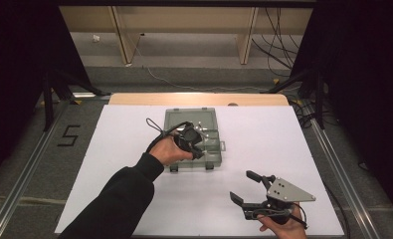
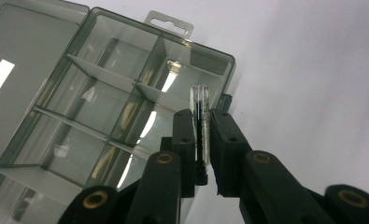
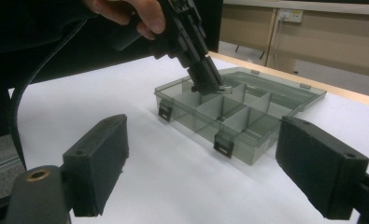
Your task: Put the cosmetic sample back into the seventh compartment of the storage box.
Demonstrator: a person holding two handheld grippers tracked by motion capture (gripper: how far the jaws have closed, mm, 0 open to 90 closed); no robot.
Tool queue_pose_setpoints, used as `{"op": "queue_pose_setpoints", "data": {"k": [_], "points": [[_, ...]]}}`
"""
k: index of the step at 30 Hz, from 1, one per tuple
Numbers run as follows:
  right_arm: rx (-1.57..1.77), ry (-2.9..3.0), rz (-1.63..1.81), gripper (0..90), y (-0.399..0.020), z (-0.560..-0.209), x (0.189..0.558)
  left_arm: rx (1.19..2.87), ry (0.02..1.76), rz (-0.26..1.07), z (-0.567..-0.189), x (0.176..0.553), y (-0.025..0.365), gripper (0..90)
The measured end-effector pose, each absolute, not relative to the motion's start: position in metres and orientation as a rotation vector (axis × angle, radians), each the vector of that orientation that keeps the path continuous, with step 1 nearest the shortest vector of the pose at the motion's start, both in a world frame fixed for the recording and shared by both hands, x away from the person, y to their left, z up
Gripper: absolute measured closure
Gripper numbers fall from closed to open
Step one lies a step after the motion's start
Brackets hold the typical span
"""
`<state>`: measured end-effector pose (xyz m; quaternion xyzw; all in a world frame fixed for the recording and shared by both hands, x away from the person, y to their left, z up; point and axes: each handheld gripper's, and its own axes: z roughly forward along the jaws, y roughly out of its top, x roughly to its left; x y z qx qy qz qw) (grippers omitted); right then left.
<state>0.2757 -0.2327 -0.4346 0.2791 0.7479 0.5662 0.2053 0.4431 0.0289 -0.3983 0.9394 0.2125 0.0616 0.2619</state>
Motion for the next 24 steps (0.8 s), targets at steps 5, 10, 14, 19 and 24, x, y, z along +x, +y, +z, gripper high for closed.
{"op": "queue_pose_setpoints", "data": {"k": [5,10,14,19,24], "points": [[0.773,2.073,1.586,18.3,-0.232,-0.435,0.276,2.531,0.632,0.16,-0.4,0.449,0.029,80.4],[0.778,2.078,1.586,18.3,-0.232,-0.435,0.276,2.526,0.67,0.146,-0.402,0.455,0.031,80.4],[0.777,2.076,1.586,18.3,-0.232,-0.435,0.276,2.517,0.707,0.137,-0.405,0.459,0.032,80.4],[0.773,2.073,1.586,18.3,-0.232,-0.435,0.276,2.482,0.749,0.117,-0.409,0.461,0.03,80.4],[0.772,2.073,1.585,18.3,-0.232,-0.435,0.276,2.519,0.737,0.113,-0.412,0.463,0.029,80.4]]}}
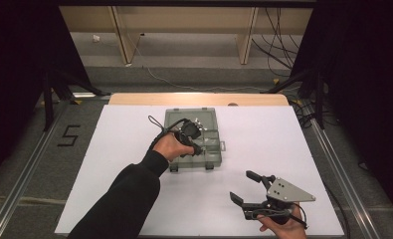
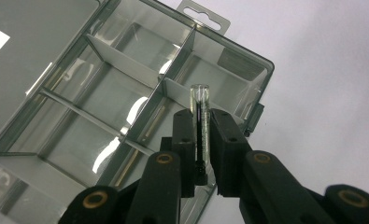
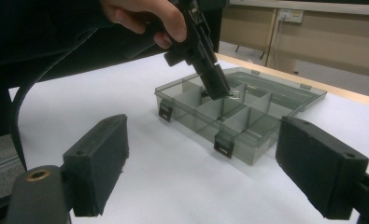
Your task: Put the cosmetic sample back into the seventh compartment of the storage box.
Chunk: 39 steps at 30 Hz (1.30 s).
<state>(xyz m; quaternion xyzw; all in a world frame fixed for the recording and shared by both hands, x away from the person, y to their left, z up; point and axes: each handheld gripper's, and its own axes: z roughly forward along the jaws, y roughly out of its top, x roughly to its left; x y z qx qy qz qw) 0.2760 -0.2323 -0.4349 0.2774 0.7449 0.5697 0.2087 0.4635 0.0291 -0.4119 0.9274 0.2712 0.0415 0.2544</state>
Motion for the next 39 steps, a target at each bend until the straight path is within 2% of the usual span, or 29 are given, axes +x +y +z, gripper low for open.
{"op": "queue_pose_setpoints", "data": {"k": [24,34,39], "points": [[0.775,2.086,1.58,18.4,-0.233,-0.435,0.276,2.511,0.82,0.093,-0.423,0.474,0.028,80.2],[0.776,2.079,1.585,18.5,-0.232,-0.435,0.276,2.51,0.786,0.09,-0.422,0.472,0.026,73.5],[0.771,2.074,1.587,18.5,-0.232,-0.435,0.276,2.45,0.811,0.087,-0.421,0.469,0.026,65.0]]}}
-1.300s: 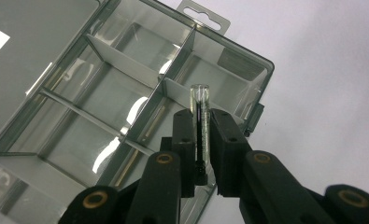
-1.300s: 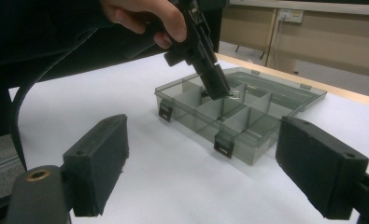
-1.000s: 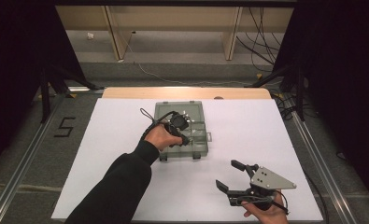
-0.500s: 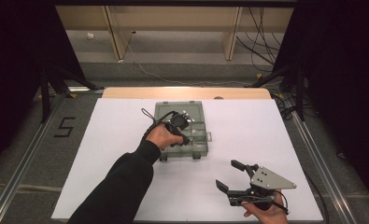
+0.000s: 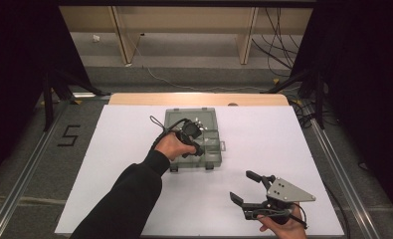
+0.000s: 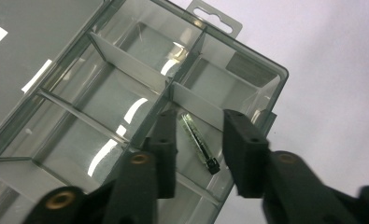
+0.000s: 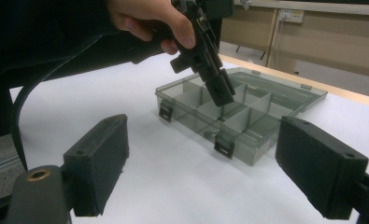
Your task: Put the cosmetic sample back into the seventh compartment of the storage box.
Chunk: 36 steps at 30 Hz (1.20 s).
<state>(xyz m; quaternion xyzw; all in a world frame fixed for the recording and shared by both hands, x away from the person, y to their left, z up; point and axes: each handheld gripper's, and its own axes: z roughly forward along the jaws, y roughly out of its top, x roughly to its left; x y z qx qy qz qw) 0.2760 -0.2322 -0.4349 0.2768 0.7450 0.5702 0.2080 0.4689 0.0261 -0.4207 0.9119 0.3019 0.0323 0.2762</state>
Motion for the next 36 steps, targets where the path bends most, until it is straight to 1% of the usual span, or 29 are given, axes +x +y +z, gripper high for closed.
{"op": "queue_pose_setpoints", "data": {"k": [3,5,7,10,13,19,20,21,22,28,36], "points": [[0.769,2.075,1.587,18.5,-0.232,-0.435,0.276,2.423,0.831,0.078,-0.42,0.47,0.028,53.5],[0.771,2.074,1.586,18.5,-0.232,-0.435,0.276,2.427,0.81,0.113,-0.419,0.471,0.029,46.1],[0.77,2.081,1.583,18.5,-0.233,-0.435,0.276,2.412,0.818,0.107,-0.417,0.47,0.03,41.9],[0.769,2.065,1.597,18.5,-0.232,-0.435,0.276,2.41,0.753,0.161,-0.415,0.469,0.033,36.1],[0.775,2.087,1.579,18.5,-0.233,-0.435,0.276,2.393,0.75,0.168,-0.413,0.468,0.036,30.2],[0.777,2.088,1.579,18.5,-0.233,-0.435,0.276,2.331,0.725,0.205,-0.41,0.464,0.046,26.2],[0.771,2.076,1.585,18.5,-0.232,-0.435,0.276,2.273,0.761,0.202,-0.411,0.462,0.045,25.4],[0.771,2.073,1.586,18.5,-0.232,-0.435,0.276,2.31,0.723,0.213,-0.409,0.463,0.049,25.1],[0.771,2.072,1.586,18.5,-0.232,-0.435,0.276,2.247,0.773,0.208,-0.412,0.46,0.047,25.1],[0.772,2.076,1.586,18.5,-0.232,-0.435,0.276,2.22,0.742,0.216,-0.414,0.454,0.05,24.0],[0.801,2.104,1.578,18.5,-0.232,-0.435,0.274,2.14,0.715,0.221,-0.415,0.443,0.055,23.6]]}}
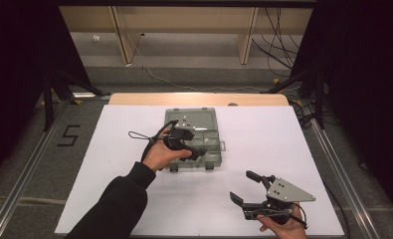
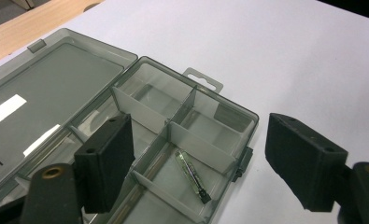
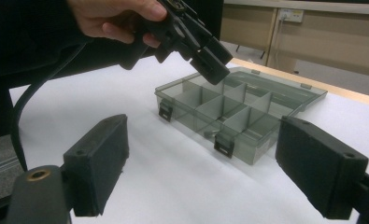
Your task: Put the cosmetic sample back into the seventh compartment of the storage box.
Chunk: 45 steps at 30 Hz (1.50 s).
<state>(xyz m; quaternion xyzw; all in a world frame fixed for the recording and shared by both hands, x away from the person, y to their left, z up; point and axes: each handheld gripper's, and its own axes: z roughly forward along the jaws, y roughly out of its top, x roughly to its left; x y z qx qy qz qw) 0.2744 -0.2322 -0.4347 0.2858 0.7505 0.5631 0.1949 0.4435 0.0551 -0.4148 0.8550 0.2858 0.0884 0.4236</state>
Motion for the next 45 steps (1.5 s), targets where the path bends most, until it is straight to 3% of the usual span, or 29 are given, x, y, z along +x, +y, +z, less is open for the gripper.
{"op": "queue_pose_setpoints", "data": {"k": [45], "points": [[0.787,2.072,1.609,18.5,-0.23,-0.435,0.275,1.877,0.594,0.27,-0.428,0.373,0.107,19.6]]}}
